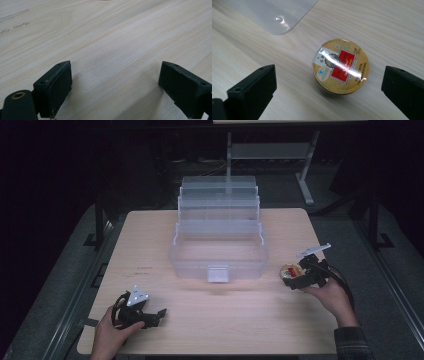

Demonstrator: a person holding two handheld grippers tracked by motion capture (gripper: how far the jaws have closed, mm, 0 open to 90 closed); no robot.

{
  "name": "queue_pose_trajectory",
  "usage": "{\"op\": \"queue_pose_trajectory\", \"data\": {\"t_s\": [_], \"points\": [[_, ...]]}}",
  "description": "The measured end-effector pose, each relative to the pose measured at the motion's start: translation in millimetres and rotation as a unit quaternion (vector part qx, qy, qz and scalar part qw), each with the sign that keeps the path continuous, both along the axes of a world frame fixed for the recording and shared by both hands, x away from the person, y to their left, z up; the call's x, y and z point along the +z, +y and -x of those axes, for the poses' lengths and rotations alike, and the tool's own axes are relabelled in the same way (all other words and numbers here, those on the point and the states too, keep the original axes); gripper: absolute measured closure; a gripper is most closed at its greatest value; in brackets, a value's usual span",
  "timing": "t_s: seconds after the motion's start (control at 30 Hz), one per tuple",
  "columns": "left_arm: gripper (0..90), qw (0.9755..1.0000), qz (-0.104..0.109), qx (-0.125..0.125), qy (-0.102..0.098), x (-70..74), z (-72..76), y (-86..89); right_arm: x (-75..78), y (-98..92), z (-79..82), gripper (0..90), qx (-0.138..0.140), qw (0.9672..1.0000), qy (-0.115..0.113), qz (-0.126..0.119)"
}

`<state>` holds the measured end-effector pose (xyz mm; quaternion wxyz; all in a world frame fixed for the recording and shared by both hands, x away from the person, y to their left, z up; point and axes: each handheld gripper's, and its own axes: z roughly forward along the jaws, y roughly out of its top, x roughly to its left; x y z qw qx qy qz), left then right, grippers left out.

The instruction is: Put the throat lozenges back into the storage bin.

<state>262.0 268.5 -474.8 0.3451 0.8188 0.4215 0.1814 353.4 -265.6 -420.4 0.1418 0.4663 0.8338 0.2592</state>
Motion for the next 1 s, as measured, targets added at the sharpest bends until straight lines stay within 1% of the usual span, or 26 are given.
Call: {"op": "queue_pose_trajectory", "data": {"t_s": [0.37, 0.7, 0.87, 0.93, 1.0], "points": [[10.7, 1.0000, 0.000, 0.000, 0.000, 0.0, 0.0, 0.0, -9.2, -0.3, -12.1, 0.0, -0.008, 0.9999, 0.009, -0.004], [10.7, 1.0000, 0.000, 0.000, 0.000, 0.0, 0.0, 0.0, -20.6, 1.7, -22.5, 0.0, -0.019, 0.9997, 0.016, 0.009], [10.7, 1.0000, 0.000, 0.000, 0.000, 0.0, 0.0, 0.0, -23.9, 3.4, -26.6, 0.0, -0.021, 0.9995, 0.023, 0.004], [10.7, 1.0000, 0.000, 0.000, 0.000, 0.0, 0.0, 0.0, -24.5, 5.1, -28.7, 0.0, -0.024, 0.9992, 0.026, 0.017], [10.7, 1.0000, 0.000, 0.000, 0.000, 0.0, 0.0, 0.0, -24.2, 6.6, -30.7, 0.0, -0.022, 0.9993, 0.027, 0.015]]}}
